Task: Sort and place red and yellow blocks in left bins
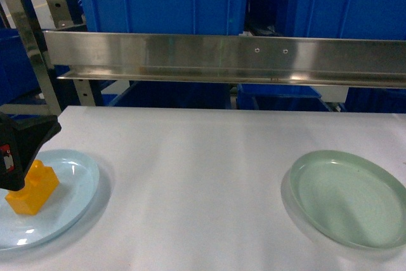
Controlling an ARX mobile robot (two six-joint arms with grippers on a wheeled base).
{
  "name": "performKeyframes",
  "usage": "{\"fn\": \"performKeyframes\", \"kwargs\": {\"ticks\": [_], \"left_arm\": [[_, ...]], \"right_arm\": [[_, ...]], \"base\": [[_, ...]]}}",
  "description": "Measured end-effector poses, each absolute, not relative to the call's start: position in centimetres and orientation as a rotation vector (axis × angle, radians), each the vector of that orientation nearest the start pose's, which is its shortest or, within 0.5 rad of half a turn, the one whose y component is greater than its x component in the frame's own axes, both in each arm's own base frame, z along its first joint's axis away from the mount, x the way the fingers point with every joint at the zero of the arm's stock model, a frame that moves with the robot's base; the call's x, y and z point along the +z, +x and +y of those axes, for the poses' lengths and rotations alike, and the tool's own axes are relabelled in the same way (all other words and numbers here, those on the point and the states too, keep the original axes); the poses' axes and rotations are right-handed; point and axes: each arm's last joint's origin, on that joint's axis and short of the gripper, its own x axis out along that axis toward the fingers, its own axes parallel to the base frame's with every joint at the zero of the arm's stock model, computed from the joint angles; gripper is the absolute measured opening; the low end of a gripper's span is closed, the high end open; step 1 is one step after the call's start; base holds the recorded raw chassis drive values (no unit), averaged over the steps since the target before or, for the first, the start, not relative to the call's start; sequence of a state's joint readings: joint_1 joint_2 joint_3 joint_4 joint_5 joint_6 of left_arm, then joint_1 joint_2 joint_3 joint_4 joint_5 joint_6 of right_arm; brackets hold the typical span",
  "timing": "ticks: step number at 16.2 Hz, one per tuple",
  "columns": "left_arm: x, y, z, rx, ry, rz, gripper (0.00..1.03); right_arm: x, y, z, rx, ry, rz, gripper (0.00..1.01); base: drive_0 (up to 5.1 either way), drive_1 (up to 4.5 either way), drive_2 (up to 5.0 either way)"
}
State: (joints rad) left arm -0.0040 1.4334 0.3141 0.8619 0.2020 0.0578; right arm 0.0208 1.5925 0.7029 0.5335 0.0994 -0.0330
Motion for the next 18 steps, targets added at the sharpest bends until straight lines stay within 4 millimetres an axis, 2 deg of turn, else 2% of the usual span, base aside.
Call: {"fn": "performKeyframes", "kwargs": {"ticks": [3, 5, 9, 13, 16, 18], "left_arm": [[14.6, 23.8, -0.7, -0.212, 0.032, 0.250, 0.98], [14.6, 23.8, -0.7, -0.212, 0.032, 0.250, 0.98], [14.6, 23.8, -0.7, -0.212, 0.032, 0.250, 0.98], [14.6, 23.8, -0.7, -0.212, 0.032, 0.250, 0.98], [14.6, 23.8, -0.7, -0.212, 0.032, 0.250, 0.98], [14.6, 23.8, -0.7, -0.212, 0.032, 0.250, 0.98]], "right_arm": [[22.2, 29.7, -1.4, -0.063, -0.045, 0.231, 0.29], [23.5, 28.5, -1.6, -0.037, -0.048, 0.194, 0.29], [23.4, 26.6, -1.8, -0.058, -0.039, 0.235, 0.29], [25.3, 24.4, -1.8, -0.038, -0.035, 0.197, 0.29], [24.0, 24.0, -1.5, -0.028, -0.039, 0.232, 0.29], [24.0, 24.0, -1.3, -0.036, -0.042, 0.221, 0.29]], "base": [[0.0, 0.00, 0.0], [0.0, 0.00, 0.0], [0.0, 0.00, 0.0], [0.0, 0.00, 0.0], [0.0, 0.00, 0.0], [0.0, 0.00, 0.0]]}}
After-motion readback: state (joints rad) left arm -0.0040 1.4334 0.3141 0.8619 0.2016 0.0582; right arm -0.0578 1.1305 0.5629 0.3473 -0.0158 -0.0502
